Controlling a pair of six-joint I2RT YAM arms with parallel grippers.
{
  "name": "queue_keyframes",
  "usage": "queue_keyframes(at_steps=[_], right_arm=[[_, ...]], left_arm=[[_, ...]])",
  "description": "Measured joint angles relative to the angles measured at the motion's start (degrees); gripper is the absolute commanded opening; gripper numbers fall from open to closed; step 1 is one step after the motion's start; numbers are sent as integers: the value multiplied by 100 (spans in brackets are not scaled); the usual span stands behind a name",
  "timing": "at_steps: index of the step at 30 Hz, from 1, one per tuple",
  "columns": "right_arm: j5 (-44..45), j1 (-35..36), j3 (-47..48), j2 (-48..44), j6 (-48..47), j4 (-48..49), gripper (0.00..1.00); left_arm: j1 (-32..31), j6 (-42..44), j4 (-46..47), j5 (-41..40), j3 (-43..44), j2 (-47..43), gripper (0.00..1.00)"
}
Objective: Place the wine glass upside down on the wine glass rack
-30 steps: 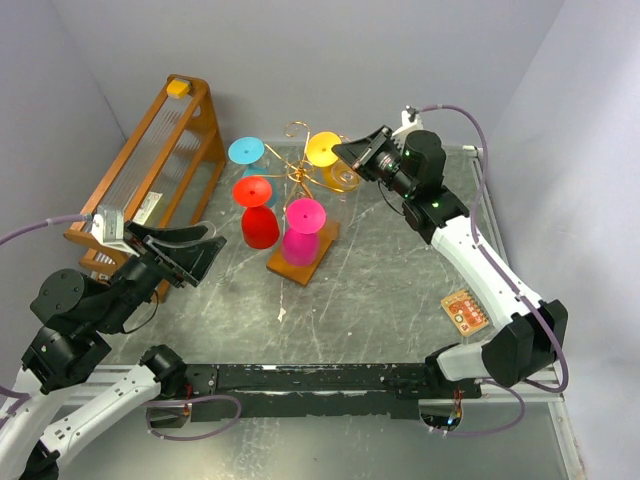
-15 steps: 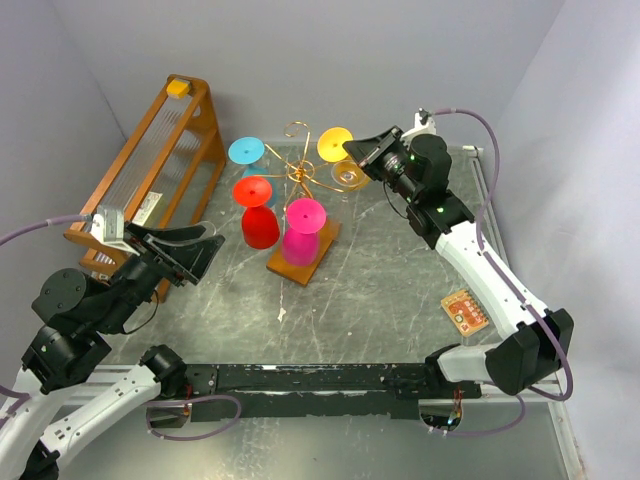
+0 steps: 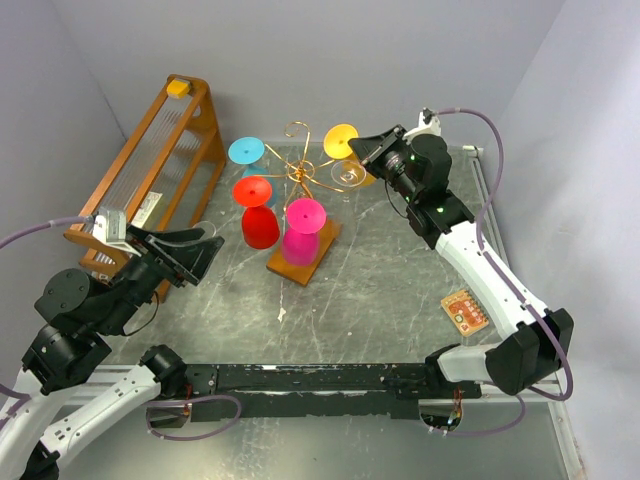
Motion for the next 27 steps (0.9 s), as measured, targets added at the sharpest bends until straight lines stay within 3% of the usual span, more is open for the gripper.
queue_keyframes(at_steps=[20, 27], right_arm=[[-350, -26, 498, 643, -219, 76, 0], [-498, -28, 634, 699, -337, -35, 19]], left_arm=[[0, -24, -92, -15, 0, 0, 77], [0, -26, -98, -17, 0, 0, 77]])
